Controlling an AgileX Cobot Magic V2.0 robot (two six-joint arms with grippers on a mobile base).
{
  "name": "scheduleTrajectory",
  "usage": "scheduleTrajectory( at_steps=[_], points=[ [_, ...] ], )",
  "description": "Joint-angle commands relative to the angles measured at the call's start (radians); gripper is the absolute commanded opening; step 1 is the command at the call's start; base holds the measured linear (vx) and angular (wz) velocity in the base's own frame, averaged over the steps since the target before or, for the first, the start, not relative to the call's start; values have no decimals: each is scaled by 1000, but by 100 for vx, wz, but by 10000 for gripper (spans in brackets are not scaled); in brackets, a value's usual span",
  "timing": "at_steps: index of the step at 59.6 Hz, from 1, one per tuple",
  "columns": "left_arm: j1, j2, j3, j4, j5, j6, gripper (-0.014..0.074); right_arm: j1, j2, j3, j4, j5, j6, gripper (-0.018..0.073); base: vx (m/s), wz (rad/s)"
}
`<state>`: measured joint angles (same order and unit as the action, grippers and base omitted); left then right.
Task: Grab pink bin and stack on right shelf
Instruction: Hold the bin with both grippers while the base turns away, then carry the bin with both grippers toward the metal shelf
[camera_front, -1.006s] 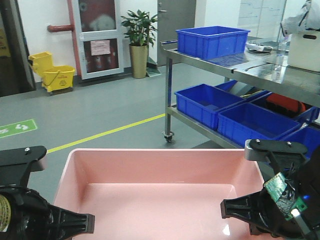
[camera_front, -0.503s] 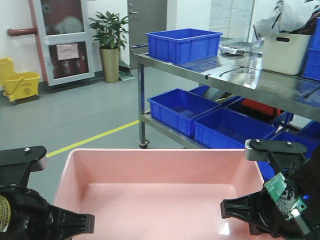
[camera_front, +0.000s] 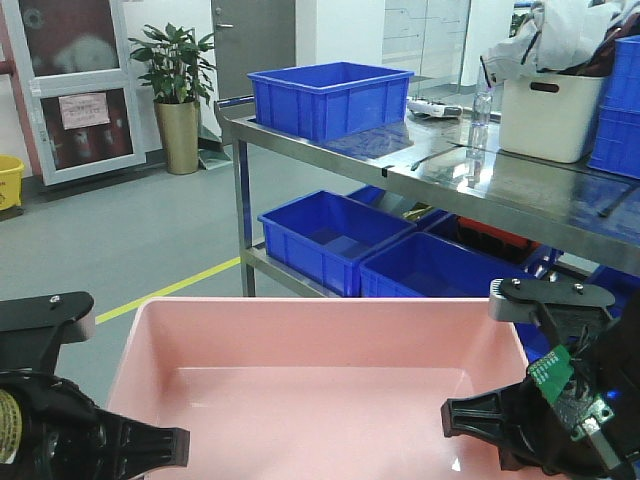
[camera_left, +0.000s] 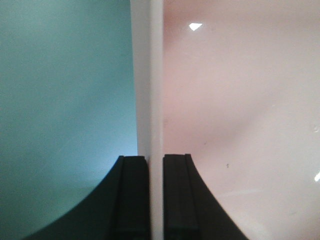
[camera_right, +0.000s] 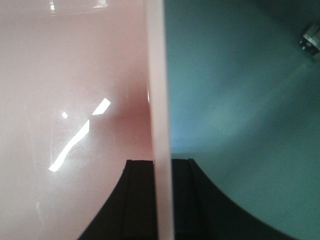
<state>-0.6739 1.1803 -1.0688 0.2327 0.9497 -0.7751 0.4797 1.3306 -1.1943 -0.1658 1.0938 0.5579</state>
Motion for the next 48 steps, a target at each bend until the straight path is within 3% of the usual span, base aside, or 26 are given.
scheduleTrajectory(
  at_steps=[1, 48],
  points=[
    [2, -34, -31, 57, -27, -7, 125, -11, -30, -25, -113, 1, 4, -2, 40, -2],
    [2, -34, -31, 57, -27, -7, 125, -11, -30, -25, -114, -1, 4, -2, 40, 11]
  ],
)
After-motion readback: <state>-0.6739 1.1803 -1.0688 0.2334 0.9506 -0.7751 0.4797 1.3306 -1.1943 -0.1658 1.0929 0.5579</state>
